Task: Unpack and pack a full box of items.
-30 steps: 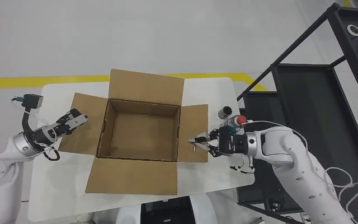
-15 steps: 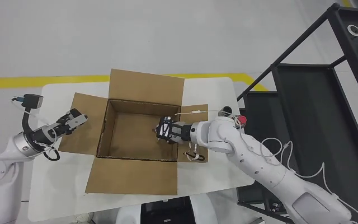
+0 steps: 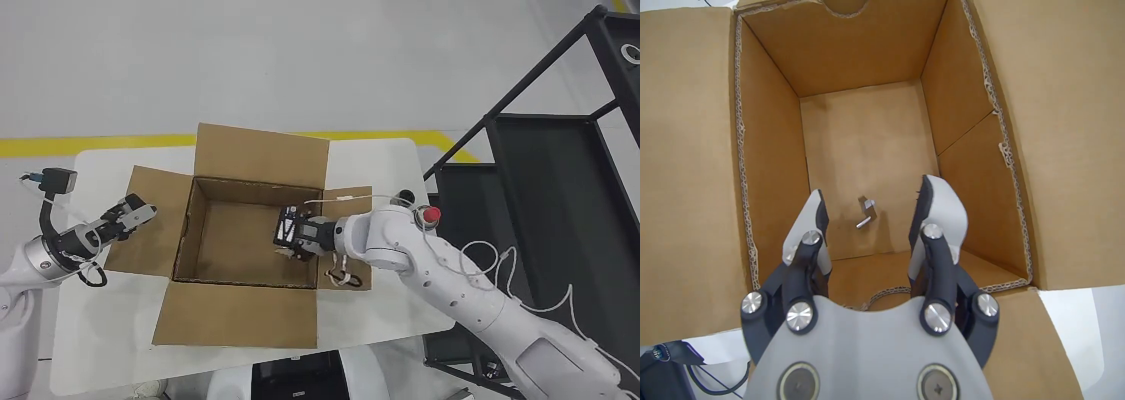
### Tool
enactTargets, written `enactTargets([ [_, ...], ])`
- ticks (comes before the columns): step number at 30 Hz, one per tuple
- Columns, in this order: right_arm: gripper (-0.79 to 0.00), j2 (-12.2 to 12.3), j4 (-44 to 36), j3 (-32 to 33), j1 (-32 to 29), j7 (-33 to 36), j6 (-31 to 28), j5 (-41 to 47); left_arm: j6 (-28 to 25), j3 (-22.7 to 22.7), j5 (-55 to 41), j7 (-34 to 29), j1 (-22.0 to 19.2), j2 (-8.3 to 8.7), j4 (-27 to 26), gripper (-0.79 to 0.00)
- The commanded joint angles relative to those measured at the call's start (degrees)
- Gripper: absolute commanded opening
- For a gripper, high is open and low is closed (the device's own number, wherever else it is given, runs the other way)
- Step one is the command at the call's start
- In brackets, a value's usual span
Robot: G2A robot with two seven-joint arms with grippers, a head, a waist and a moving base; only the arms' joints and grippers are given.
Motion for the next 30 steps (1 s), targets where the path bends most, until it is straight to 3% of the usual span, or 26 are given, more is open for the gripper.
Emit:
enactTargets([
  [1,0.0,0.3,-1.8,1.2,-0.8,-1.3,-0.6,0.4,0.0,0.0,0.0,0.0,0.0,0.0,0.0,0.0],
  [4,0.0,1.4,-5.6,6.4,-4.1,-9.5,-1.5,-1.9,0.0,0.0,0.0,0.0,0.0,0.0,0.0,0.0],
  [6,0.0,2.6,-8.1,11.6,-8.5,-15.6,0.9,-5.6,0.0,0.0,0.0,0.0,0.0,0.0,0.0,0.0],
  [14,0.0,5.5,-18.1,31.1,-31.4,-33.2,17.8,-17.9,0.0,0.0,0.0,0.0,0.0,0.0,0.0,0.0],
  [21,0.0,5.5,-23.7,40.4,-48.2,-39.3,35.2,-24.1,0.0,0.0,0.0,0.0,0.0,0.0,0.0,0.0],
  [26,0.0,5.0,-22.6,44.4,-56.3,-44.1,39.1,-19.3,0.0,0.0,0.0,0.0,0.0,0.0,0.0,0.0],
  [30,0.0,4.7,-19.4,46.4,-59.2,-47.2,36.9,-14.7,0.0,0.0,0.0,0.0,0.0,0.0,0.0,0.0],
])
